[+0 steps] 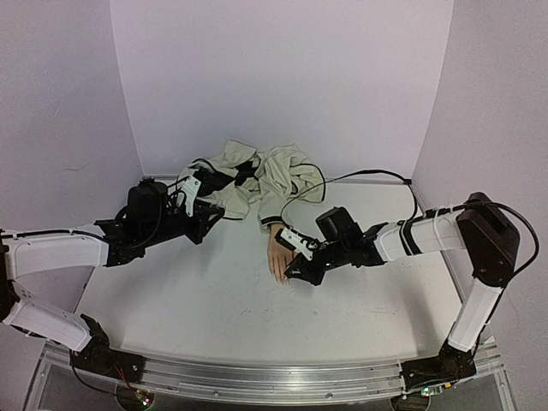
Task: Paint the nails
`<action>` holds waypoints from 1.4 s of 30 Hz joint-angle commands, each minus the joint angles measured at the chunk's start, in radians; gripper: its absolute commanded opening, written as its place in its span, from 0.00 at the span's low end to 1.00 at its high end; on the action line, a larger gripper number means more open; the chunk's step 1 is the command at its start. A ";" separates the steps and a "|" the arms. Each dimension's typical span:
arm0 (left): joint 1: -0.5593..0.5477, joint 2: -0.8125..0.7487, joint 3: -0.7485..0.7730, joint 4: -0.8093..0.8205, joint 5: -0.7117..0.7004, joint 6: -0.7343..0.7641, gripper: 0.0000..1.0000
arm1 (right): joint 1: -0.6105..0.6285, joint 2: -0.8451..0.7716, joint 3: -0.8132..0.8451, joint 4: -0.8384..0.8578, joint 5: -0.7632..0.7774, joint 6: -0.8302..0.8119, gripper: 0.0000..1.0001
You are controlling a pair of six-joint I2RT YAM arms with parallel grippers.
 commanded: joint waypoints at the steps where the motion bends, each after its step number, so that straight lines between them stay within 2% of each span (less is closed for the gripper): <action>1: 0.006 -0.016 0.022 0.071 0.016 -0.010 0.00 | 0.003 0.014 0.034 0.016 0.010 0.004 0.00; 42: 0.010 -0.024 0.019 0.070 0.018 -0.010 0.00 | 0.005 0.055 0.049 -0.007 -0.009 -0.002 0.00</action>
